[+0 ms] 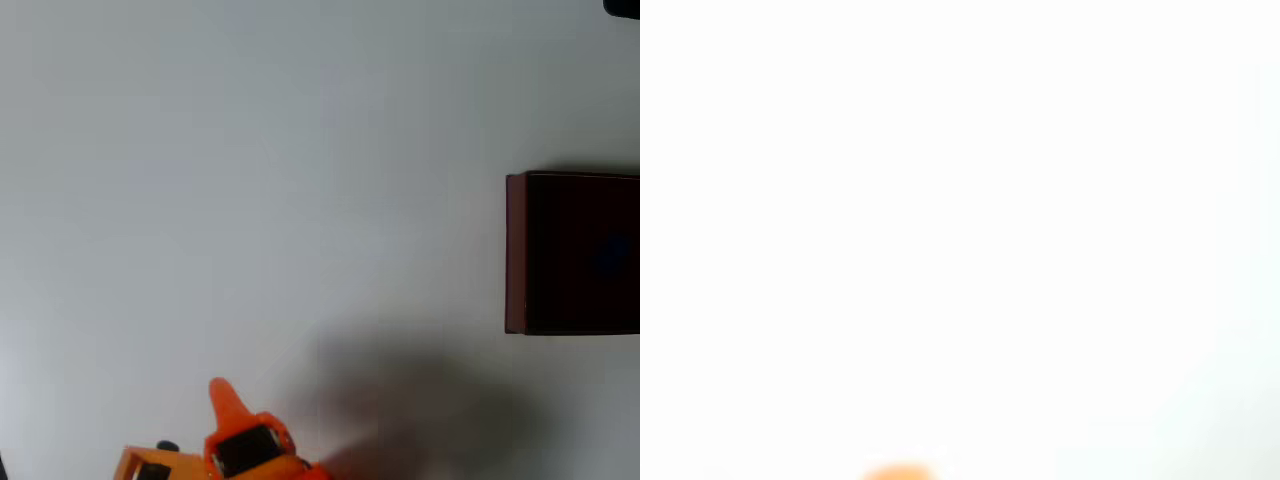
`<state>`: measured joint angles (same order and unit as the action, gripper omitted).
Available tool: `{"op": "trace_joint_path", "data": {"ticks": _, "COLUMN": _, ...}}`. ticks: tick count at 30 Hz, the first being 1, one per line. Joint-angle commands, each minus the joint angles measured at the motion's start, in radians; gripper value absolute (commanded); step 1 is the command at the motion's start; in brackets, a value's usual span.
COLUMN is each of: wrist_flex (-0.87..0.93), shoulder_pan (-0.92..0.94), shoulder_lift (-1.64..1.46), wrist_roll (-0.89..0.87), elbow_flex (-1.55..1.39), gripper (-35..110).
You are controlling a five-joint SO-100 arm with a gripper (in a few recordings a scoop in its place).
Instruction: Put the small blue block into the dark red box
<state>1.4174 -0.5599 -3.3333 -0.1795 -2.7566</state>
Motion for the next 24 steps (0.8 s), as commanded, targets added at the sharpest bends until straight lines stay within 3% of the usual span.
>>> {"op": "trace_joint_path", "data": {"ticks": 1, "wrist_flex": 0.021, "shoulder_pan": -0.100, "shoulder_lift": -0.060, "wrist_roll": 0.017, "elbow_flex": -0.066, "gripper": 0}}
{"op": "trace_joint_path", "data": {"ticks": 9, "wrist_flex": -0.051, "shoulder_pan": -0.132, "shoulder_lift": -0.075, "wrist_roll": 0.186, "elbow_flex": -0.235, "gripper": 0}}
{"op": "trace_joint_path", "data": {"ticks": 24, "wrist_flex": -0.058, "shoulder_pan": -0.103, "shoulder_lift": -0.075, "wrist_roll": 0.146, "elbow_flex": -0.261, "gripper": 0}}
